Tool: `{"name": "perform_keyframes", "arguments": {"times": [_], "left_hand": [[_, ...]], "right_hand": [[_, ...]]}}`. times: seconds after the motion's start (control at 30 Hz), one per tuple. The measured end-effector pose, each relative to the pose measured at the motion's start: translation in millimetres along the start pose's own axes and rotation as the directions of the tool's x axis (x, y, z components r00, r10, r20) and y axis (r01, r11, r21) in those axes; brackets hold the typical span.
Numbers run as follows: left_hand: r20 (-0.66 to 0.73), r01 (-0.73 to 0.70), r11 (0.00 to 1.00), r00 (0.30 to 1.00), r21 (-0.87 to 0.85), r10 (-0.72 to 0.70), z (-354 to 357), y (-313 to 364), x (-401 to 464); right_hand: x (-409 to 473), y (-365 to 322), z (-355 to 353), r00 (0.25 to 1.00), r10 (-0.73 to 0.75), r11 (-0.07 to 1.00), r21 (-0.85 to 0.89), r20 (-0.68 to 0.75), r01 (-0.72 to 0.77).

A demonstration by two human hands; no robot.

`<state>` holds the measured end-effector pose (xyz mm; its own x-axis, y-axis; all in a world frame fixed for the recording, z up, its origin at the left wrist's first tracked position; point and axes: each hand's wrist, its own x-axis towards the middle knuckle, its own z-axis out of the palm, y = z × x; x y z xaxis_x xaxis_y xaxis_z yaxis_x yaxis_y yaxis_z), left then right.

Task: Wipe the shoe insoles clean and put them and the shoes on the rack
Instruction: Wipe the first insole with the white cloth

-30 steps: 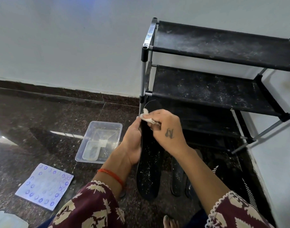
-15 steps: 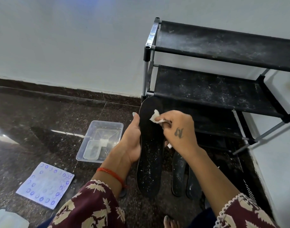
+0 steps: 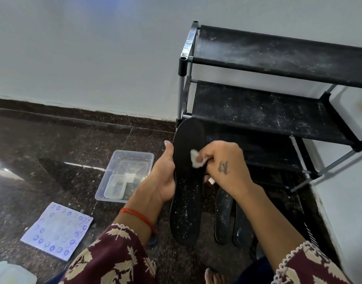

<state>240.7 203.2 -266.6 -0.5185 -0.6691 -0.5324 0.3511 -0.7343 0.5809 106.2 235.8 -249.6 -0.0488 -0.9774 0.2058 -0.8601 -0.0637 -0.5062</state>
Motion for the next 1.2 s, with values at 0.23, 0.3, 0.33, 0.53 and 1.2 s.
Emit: {"name": "perform_keyframes", "arguments": {"times": [0.23,0.3,0.33,0.53,1.2], "left_hand": [[-0.009,-0.007,0.998,1.000,0.065,0.007,-0.9,-3.3,0.6],[-0.035,-0.014,0.998,0.999,0.069,0.016,-2.6,-3.6,2.6],[-0.053,-0.015,0.997,0.998,0.073,0.019,-4.1,-3.2,3.4],[-0.143,-0.020,0.998,0.989,0.059,0.028,-6.7,-0.1,4.2],[-0.176,-0.027,0.984,0.983,0.178,0.059,-12.0,0.1,9.9]], "right_hand": [[1.1,-11.8,17.1,0.993,-0.022,0.989,0.143,-0.112,0.038],[0.0,-20.2,18.1,0.989,-0.103,0.972,0.199,-0.109,0.123],[-0.5,-22.5,17.4,0.986,-0.143,0.962,0.224,-0.082,0.157],[-2.0,-15.7,1.3,0.963,-0.160,0.957,0.273,0.217,0.098],[-1.3,-19.2,6.9,0.974,-0.121,0.942,0.332,0.190,0.052]]}}
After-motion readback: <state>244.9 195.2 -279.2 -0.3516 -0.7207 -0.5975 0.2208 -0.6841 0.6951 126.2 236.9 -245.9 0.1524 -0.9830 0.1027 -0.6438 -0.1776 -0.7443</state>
